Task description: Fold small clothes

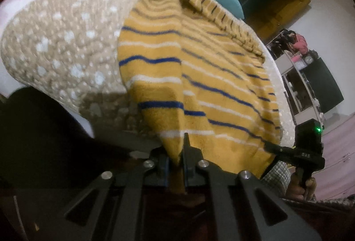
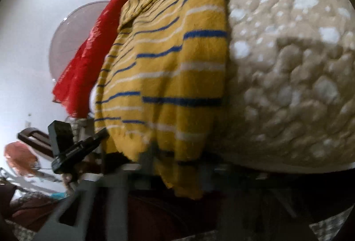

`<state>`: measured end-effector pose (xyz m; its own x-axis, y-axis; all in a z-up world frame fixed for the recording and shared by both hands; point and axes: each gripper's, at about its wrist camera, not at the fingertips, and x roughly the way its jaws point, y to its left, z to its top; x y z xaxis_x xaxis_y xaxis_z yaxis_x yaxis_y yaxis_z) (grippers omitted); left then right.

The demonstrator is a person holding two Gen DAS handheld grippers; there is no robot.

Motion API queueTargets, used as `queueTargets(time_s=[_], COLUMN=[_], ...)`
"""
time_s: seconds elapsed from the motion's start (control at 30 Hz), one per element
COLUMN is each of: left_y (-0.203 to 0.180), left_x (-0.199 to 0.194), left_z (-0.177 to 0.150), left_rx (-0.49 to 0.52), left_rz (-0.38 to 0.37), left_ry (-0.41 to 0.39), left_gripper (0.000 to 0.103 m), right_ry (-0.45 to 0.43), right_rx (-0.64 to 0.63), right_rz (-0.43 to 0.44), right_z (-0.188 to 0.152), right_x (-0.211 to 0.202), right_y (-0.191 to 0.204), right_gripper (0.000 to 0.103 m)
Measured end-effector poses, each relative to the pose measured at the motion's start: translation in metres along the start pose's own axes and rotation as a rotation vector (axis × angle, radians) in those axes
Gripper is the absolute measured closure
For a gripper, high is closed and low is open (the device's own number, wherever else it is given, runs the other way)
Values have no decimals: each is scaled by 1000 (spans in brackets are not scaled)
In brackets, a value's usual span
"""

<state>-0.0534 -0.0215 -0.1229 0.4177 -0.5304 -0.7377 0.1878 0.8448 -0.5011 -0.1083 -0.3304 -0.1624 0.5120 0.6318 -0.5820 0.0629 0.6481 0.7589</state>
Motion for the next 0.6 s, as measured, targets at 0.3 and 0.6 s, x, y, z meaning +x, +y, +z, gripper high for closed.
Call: queueTargets(time_s=[0.3,0.6], left_y=[-17,-53], left_x=[-33,-2], left_z=[39,181], left_rx=[20,87], left_rz=[-76,-34], left_ry=[-67,-177], left_gripper=[95,95], right_ry=[-30,-258], right_rx=[-19,-91], right_rz=[155,185], right_z=[17,146], right_x=[-28,-63], right_y=[28,51], right_gripper=[92,92])
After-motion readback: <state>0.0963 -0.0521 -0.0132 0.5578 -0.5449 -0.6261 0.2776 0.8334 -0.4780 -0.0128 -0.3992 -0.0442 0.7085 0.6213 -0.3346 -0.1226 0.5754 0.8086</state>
